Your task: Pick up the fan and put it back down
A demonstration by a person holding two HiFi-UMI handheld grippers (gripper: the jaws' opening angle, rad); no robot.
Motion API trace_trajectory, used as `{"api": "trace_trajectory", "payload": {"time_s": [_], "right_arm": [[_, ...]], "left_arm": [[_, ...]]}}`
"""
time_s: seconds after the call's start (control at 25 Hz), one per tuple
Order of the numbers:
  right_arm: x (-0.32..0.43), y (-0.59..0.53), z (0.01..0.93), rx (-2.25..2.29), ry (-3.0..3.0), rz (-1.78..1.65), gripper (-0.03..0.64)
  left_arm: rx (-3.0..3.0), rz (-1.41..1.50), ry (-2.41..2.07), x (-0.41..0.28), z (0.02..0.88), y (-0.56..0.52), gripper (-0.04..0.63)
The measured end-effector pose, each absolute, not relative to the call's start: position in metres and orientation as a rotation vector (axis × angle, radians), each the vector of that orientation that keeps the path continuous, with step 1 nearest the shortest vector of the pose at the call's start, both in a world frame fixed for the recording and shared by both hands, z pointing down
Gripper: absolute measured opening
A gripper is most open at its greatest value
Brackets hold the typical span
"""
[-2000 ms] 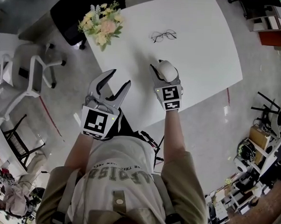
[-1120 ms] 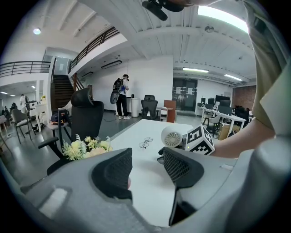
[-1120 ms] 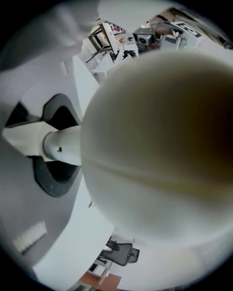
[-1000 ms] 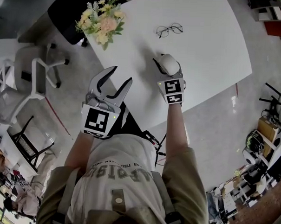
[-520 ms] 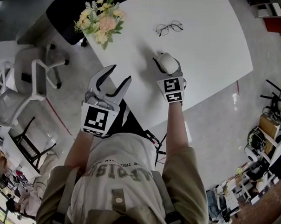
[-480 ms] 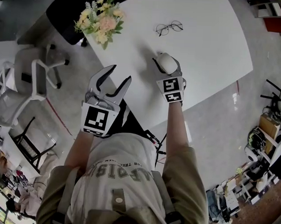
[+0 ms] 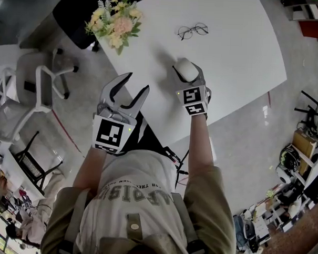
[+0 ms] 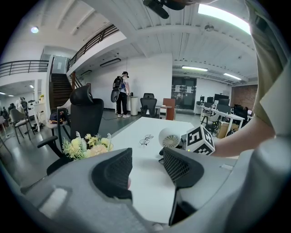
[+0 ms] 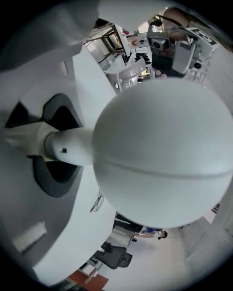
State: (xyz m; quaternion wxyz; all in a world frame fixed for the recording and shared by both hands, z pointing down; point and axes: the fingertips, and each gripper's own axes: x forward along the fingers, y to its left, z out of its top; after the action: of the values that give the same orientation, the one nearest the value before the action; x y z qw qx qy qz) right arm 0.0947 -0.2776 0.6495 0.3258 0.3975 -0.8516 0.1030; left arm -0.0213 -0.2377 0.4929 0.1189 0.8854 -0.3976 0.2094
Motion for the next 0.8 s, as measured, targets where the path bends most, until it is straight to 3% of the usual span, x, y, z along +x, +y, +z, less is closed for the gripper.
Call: {"api": "trace_trajectory", "payload": {"time_s": [0.8], "right_arm": [[0.0923,-0.2732,0.6543,1.009,-2.212,0.231,0.158]], "left_arm": [[2.579,0.626,-1.162,-0.0200,0.4958,-0.2328,0.222]]}}
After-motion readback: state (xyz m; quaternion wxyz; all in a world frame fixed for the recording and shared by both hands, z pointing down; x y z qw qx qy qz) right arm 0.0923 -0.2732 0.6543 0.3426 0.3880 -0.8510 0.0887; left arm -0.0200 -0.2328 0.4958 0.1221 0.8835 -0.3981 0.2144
